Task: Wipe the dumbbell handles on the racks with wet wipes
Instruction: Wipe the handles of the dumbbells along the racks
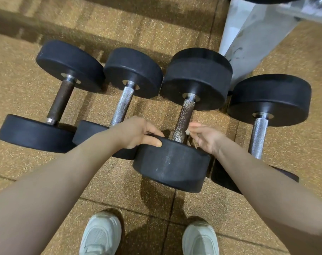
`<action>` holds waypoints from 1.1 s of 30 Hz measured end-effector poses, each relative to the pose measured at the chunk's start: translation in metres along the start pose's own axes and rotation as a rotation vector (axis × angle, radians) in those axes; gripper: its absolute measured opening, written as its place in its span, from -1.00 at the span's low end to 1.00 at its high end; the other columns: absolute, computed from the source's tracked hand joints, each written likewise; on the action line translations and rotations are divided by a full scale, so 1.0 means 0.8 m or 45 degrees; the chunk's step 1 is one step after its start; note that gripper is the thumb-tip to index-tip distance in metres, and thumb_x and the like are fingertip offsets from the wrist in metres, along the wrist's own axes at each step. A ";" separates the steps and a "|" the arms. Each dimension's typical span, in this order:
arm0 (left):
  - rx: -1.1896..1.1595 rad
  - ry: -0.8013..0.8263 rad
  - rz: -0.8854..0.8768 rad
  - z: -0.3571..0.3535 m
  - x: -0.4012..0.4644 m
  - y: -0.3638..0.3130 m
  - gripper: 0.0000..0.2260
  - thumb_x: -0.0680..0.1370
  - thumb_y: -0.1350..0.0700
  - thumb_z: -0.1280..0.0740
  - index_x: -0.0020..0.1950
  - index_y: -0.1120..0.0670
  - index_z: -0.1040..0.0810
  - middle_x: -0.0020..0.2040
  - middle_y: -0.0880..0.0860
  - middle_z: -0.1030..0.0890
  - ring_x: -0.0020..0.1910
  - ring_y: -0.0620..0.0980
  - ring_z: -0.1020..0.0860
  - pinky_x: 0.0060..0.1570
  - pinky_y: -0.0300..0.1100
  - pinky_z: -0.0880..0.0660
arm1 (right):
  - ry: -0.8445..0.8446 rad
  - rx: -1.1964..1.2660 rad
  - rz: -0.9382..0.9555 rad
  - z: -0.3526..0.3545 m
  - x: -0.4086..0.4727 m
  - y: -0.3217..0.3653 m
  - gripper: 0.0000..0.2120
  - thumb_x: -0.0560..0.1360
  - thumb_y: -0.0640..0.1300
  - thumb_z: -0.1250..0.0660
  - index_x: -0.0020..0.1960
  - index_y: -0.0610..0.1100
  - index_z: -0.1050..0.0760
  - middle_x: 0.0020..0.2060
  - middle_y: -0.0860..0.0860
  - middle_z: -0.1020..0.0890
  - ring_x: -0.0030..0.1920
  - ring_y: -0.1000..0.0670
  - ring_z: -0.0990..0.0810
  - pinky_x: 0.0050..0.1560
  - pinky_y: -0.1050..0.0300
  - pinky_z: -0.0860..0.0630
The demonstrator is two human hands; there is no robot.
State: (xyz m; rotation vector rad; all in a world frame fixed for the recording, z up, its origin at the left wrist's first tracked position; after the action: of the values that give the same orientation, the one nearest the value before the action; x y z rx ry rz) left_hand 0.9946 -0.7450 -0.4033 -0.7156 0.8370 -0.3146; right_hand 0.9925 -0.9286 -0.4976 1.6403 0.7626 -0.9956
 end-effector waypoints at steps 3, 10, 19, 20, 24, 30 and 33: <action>-0.011 -0.015 0.016 0.000 0.002 0.002 -0.68 0.45 0.03 -0.38 0.19 0.04 -0.58 0.14 -0.01 -0.56 0.18 -0.05 -0.48 0.29 -0.16 -0.34 | 0.134 -0.528 -0.062 0.002 -0.023 -0.008 -0.82 0.43 -0.46 -0.30 -0.18 -0.21 -0.53 -0.45 -0.02 -0.64 -0.47 0.11 -0.60 -0.39 0.34 -0.54; -0.028 0.001 0.007 0.001 0.000 -0.001 -0.69 0.46 0.05 -0.38 0.19 0.05 -0.58 0.16 -0.02 -0.58 0.18 -0.06 -0.49 0.28 -0.17 -0.35 | -0.343 -0.526 0.540 0.007 -0.029 0.087 -0.79 0.40 -0.40 -0.36 -0.19 -0.09 -0.48 -0.14 -0.07 -0.60 0.00 -0.07 -0.59 0.13 0.05 -0.54; -0.042 -0.046 -0.003 0.000 0.000 0.001 -0.70 0.46 0.06 -0.39 0.18 0.06 -0.59 0.08 -0.05 -0.57 0.13 -0.12 -0.49 0.24 -0.29 -0.33 | -0.027 -1.421 1.587 -0.063 -0.065 0.085 -0.83 0.37 -0.44 -0.37 -0.14 -0.24 -0.66 -0.09 -0.10 -0.67 -0.04 0.18 -0.54 0.09 0.59 -0.29; -0.056 -0.047 0.004 0.000 0.000 0.002 -0.70 0.45 0.06 -0.39 0.18 0.06 -0.59 0.05 -0.07 -0.56 0.14 -0.11 -0.50 0.25 -0.26 -0.34 | 0.156 -1.519 1.572 -0.070 -0.066 0.076 -0.82 0.35 -0.47 -0.38 -0.16 -0.26 -0.66 -0.10 -0.12 -0.67 -0.02 0.19 -0.52 0.07 0.62 -0.29; -0.129 -0.044 0.049 0.000 0.002 0.006 -0.69 0.43 0.08 -0.42 0.16 0.07 -0.60 0.03 -0.06 -0.55 0.15 -0.05 -0.51 0.30 -0.11 -0.36 | 0.403 -1.851 1.364 -0.082 -0.068 0.075 -0.84 0.41 -0.43 -0.34 -0.13 -0.25 -0.65 -0.05 -0.08 -0.65 -0.06 -0.04 -0.63 0.05 0.25 -0.52; -0.129 -0.054 0.038 -0.001 0.001 0.006 -0.69 0.44 0.08 -0.41 0.17 0.06 -0.59 0.03 -0.09 -0.54 0.15 -0.08 -0.49 0.30 -0.15 -0.34 | -0.193 -2.445 1.399 -0.117 -0.048 0.118 -0.72 0.41 -0.46 -0.19 0.06 -0.26 -0.50 0.01 -0.16 -0.55 0.05 -0.17 -0.43 -0.06 0.04 -0.40; -0.127 -0.086 0.015 0.001 -0.002 0.003 -0.70 0.44 0.08 -0.41 0.16 0.07 -0.60 0.00 -0.11 -0.54 0.12 -0.10 -0.50 0.27 -0.20 -0.35 | -0.092 -2.464 1.377 -0.119 -0.045 0.100 -0.72 0.43 -0.45 -0.17 0.06 -0.23 -0.49 0.01 -0.14 -0.57 0.06 -0.16 -0.48 -0.01 0.09 -0.42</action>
State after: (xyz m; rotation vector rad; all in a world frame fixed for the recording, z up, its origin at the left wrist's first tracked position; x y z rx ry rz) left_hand 0.9943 -0.7422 -0.4039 -0.8097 0.7971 -0.2380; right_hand 1.0676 -0.8594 -0.4184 0.0608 0.3091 0.5431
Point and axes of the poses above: each hand's wrist, its own x-axis towards the middle knuckle, its own z-axis out of the back of the hand, y = z × x, the point moved 8 cm from there along x, towards the middle knuckle
